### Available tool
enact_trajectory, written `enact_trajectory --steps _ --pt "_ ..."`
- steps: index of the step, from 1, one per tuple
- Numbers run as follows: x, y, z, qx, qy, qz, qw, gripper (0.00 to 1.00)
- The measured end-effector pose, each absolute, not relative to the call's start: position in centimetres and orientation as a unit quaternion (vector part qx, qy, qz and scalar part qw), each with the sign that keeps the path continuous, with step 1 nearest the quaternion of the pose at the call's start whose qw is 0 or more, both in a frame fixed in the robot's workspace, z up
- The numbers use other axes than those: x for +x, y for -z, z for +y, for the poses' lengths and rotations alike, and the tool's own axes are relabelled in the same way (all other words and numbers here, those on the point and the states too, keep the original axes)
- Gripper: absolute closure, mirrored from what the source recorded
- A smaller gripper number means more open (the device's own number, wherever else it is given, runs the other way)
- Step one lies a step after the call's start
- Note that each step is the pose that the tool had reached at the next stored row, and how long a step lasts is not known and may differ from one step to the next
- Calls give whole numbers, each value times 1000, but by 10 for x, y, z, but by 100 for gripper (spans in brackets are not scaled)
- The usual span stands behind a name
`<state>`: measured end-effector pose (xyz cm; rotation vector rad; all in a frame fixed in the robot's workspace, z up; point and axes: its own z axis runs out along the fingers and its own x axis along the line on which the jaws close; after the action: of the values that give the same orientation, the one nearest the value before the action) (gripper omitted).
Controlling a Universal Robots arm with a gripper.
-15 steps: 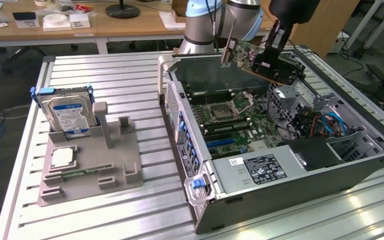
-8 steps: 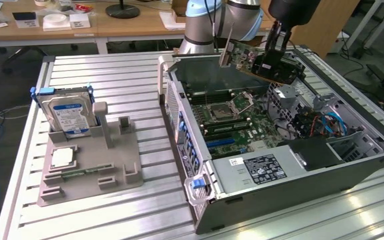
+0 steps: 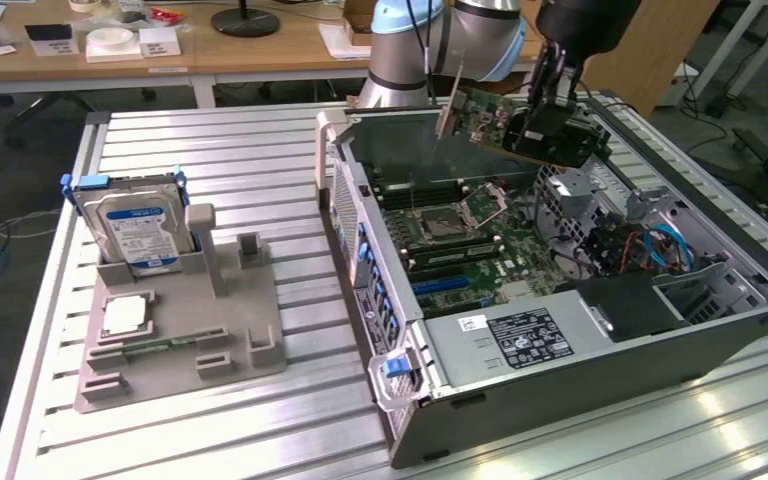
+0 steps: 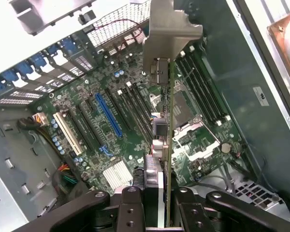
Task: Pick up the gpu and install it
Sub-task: 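Insert the gpu into the slot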
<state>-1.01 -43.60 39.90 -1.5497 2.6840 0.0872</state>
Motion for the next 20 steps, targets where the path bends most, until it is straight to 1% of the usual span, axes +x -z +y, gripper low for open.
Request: enact_trajectory --steps 8,20 --pt "-9 -396 -436 -541 -29 840 19 72" --pt "-4 -379 -436 -588 -30 808 17 72"
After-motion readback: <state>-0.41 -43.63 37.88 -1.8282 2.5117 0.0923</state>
